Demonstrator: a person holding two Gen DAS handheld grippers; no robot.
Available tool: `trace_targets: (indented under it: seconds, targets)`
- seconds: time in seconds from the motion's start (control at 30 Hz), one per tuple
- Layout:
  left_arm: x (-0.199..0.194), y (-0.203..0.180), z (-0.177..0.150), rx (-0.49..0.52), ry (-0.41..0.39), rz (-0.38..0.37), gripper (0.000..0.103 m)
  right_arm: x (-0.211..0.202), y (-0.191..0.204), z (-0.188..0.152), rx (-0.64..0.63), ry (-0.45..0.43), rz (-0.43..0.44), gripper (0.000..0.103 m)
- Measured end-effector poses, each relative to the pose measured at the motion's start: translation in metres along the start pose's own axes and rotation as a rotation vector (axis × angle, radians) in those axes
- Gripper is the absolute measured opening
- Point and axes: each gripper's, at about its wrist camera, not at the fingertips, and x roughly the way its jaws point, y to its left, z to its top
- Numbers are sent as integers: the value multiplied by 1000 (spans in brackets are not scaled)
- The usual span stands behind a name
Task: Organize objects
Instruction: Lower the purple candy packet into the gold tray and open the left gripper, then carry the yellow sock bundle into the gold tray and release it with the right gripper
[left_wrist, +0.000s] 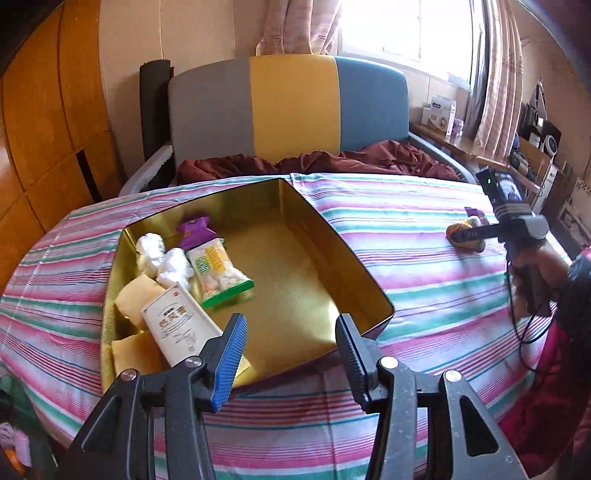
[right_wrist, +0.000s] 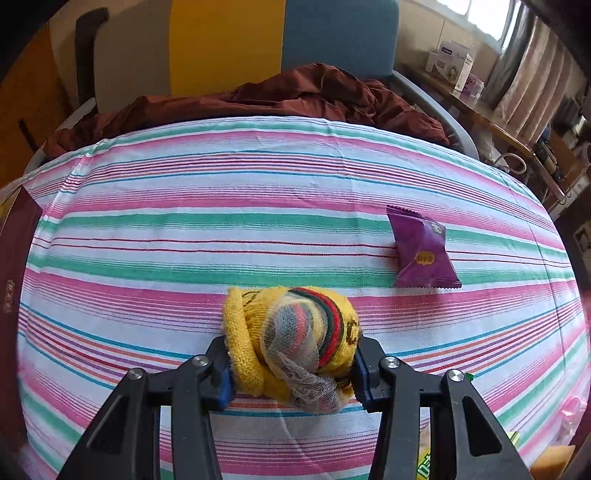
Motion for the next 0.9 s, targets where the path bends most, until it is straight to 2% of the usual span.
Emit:
trace_targets:
  seconds: [0.13,0.37,0.7,0.8,0.9]
  targets:
    - [-5,3,-5,22,-7,10,50,-9,17,-2,-38,17,38,49]
    - [-6,14,-12,-13,-4,-13,50,-54,58,8,-46,-38,197,49]
    - [-8,40,-22,-84,-11,-67,50,-130,186,17,-229,-151,390,49]
    - [-4,53,-28,-125,10,-86,50,-136,228,16,-294,-160,418,49]
    - [-1,65,-33,-173,27,-96,50,-131,265,20,-346,-156,410,50]
